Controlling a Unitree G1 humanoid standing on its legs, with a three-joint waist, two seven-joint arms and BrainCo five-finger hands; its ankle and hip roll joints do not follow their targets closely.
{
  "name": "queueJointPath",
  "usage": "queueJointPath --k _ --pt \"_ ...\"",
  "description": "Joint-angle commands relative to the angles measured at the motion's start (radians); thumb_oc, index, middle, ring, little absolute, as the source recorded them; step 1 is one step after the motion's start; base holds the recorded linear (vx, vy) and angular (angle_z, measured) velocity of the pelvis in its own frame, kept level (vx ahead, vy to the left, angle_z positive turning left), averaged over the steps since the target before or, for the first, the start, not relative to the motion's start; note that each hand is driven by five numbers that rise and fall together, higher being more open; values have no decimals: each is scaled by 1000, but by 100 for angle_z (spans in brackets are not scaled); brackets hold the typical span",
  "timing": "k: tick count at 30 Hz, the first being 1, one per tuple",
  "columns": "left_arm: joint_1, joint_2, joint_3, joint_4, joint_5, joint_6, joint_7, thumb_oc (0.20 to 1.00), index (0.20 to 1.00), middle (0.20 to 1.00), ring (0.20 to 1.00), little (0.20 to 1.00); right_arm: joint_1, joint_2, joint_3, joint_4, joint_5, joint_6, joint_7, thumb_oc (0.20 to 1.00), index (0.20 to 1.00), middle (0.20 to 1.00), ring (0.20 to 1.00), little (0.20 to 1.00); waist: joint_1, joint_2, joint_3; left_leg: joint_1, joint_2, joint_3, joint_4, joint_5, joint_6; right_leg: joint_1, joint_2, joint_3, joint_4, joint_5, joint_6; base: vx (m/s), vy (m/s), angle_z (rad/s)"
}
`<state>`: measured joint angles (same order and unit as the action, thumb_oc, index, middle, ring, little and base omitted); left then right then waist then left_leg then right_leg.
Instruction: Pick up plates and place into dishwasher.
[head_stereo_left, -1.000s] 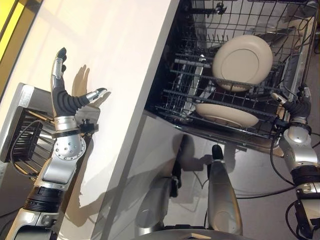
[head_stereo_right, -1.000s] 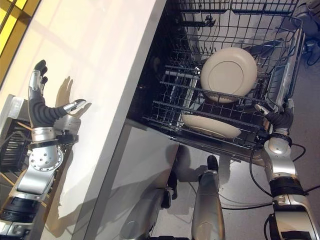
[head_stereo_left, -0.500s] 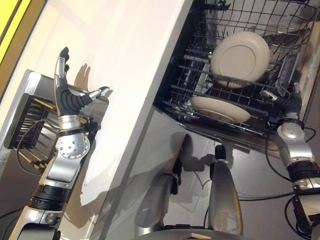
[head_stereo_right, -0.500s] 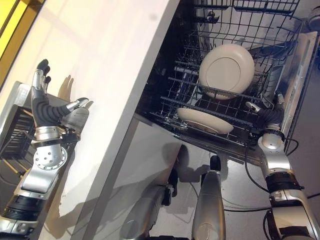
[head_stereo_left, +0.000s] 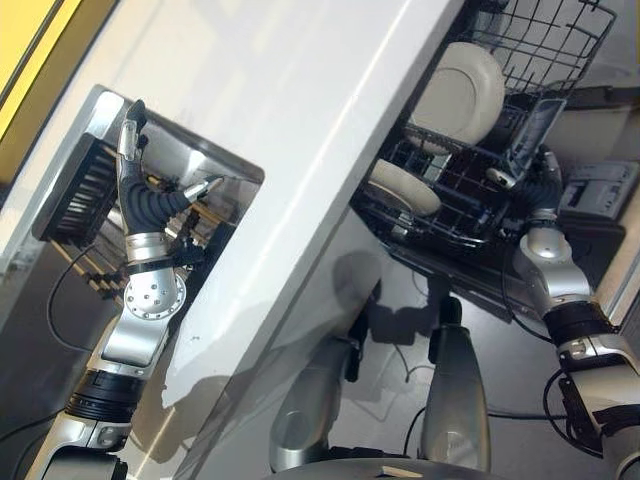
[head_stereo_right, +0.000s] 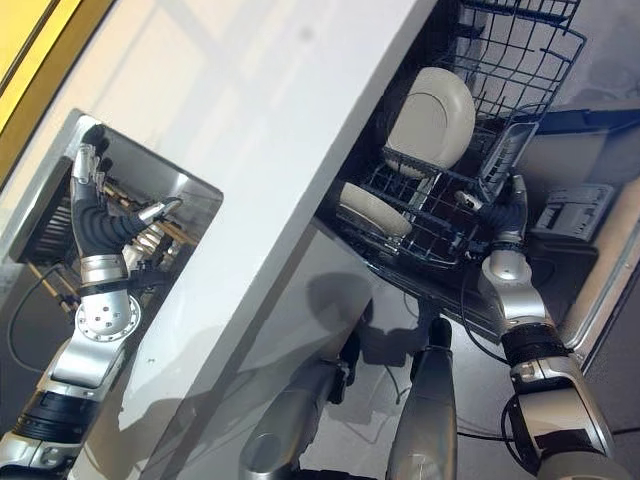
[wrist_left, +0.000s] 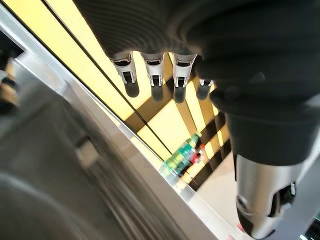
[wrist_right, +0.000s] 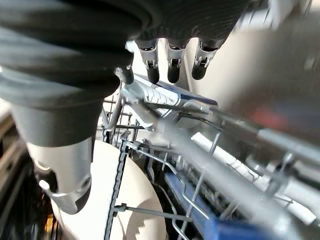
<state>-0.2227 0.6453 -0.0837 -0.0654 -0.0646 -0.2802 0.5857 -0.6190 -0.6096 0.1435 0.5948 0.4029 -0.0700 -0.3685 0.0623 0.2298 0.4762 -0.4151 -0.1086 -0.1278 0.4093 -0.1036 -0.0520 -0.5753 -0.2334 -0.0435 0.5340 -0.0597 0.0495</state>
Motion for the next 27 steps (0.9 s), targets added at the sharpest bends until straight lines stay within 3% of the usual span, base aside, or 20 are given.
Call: queueJointPath --k 1,12,19,27 --pt "16 60 47 -86 -24 -39 5 1000 1000 1000 1000 1000 -195 16 75 -39 -55 -51 64 1000 1000 1000 1000 1000 59 -31 38 -93 -62 77 171 -105 59 110 -99 48 -191 109 57 2 6 19" --pt "1 113 52 -82 -59 -61 -14 1000 1000 1000 1000 1000 -335 39 123 -39 -29 -75 43 1000 1000 1000 1000 1000 120 -45 44 -120 -68 60 185 -108 65 124 -134 -5 -228 144 67 15 -17 22" --pt "-12 164 57 -67 -92 -97 -37 1000 1000 1000 1000 1000 -418 69 162 -10 10 -130 48 1000 1000 1000 1000 1000 159 -50 44 -129 -68 52 184 -114 65 147 -167 -43 -283 182 76 14 -72 12" --pt "-17 196 67 -59 -121 -112 -63 1000 1000 1000 1000 1000 -434 63 167 -1 21 -136 9 1000 1000 1000 1000 1000 166 -51 44 -114 -59 53 195 -133 68 178 -168 -61 -290 183 77 -2 -30 3"
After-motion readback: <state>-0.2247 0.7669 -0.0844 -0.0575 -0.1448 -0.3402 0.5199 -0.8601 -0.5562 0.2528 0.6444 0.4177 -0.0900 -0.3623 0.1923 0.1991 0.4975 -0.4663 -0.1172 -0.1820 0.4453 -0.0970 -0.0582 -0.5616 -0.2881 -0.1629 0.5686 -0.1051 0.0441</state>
